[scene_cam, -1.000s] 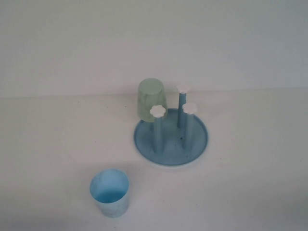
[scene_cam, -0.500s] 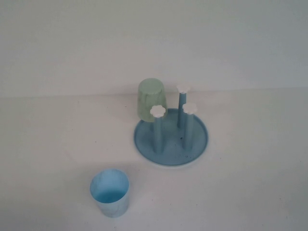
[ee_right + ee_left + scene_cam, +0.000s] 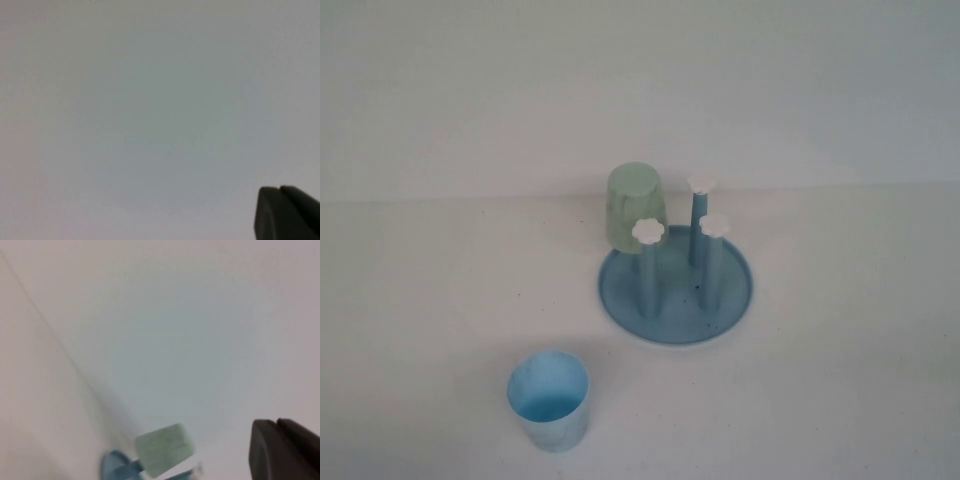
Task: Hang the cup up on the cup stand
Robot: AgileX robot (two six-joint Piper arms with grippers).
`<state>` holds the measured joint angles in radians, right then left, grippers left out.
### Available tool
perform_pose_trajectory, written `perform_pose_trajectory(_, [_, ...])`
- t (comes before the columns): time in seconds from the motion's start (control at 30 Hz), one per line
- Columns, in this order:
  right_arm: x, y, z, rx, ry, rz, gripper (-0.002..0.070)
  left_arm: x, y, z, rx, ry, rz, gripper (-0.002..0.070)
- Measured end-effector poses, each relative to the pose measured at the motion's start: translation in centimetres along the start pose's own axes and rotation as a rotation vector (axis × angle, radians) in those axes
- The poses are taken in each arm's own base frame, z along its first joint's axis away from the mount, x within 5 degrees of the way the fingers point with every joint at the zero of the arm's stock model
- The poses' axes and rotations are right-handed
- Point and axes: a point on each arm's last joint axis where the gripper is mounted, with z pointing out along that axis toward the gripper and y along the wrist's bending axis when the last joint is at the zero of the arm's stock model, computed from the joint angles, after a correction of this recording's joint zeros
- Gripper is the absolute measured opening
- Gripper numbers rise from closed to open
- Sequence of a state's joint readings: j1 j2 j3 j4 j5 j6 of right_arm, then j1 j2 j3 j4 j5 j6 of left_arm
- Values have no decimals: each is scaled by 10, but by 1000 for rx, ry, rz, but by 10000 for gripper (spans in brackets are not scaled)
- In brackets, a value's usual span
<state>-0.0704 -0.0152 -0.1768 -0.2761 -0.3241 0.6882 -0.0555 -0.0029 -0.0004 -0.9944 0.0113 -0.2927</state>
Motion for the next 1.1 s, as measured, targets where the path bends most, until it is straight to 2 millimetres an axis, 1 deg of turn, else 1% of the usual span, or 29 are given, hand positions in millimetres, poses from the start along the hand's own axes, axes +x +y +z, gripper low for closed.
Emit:
perform_pose_trajectory(0.1, [-19,7,8,51,67,7,4,3,-1,0,-3,44,170,-1])
perform_pose_trajectory(0.23, [-33,7,19,127,118,-83,4,0,-28,-4,74,54,466,-1])
perform_pose_trajectory(0.33, [-34,7,25,114,139,-184,4,0,-45,-8,128,74,626,-1])
perform_pose_trajectory(0.43, [-31,8,30,73,172,-303,4,-1,-59,-11,161,88,694,-1])
perform_pose_trajectory(0.5, [-28,8,32,57,193,-338,4,-2,-67,-9,161,109,747,-1])
perform_pose_trajectory(0.53, [-27,8,33,54,200,-313,4,-2,-71,-8,160,125,794,-1])
perform_pose_trajectory(0.63, [-26,7,35,78,210,-134,4,-4,-85,-4,149,176,950,-1])
perform_pose_trajectory(0.67, [-25,6,36,82,215,-105,4,-5,-89,-2,137,201,995,-1])
perform_pose_trajectory(0.7, [-24,6,37,81,222,-116,3,-5,-92,0,126,222,1034,-1])
perform_pose_trajectory(0.73, [-22,6,38,72,236,-174,3,-6,-95,2,110,250,1081,-1])
perform_pose_trajectory(0.83, [-16,7,43,6,287,-465,3,-7,-100,10,65,322,1171,-1])
perform_pose_trajectory(0.97, [-13,6,45,-61,311,-826,3,-8,-102,17,33,372,1198,-1])
perform_pose_trajectory(1.03, [-13,7,45,-88,310,-950,3,-7,-100,17,28,389,1196,-1])
perform_pose_trajectory(1.1, [-11,10,45,-132,310,-978,3,-6,-100,17,26,402,1195,-1])
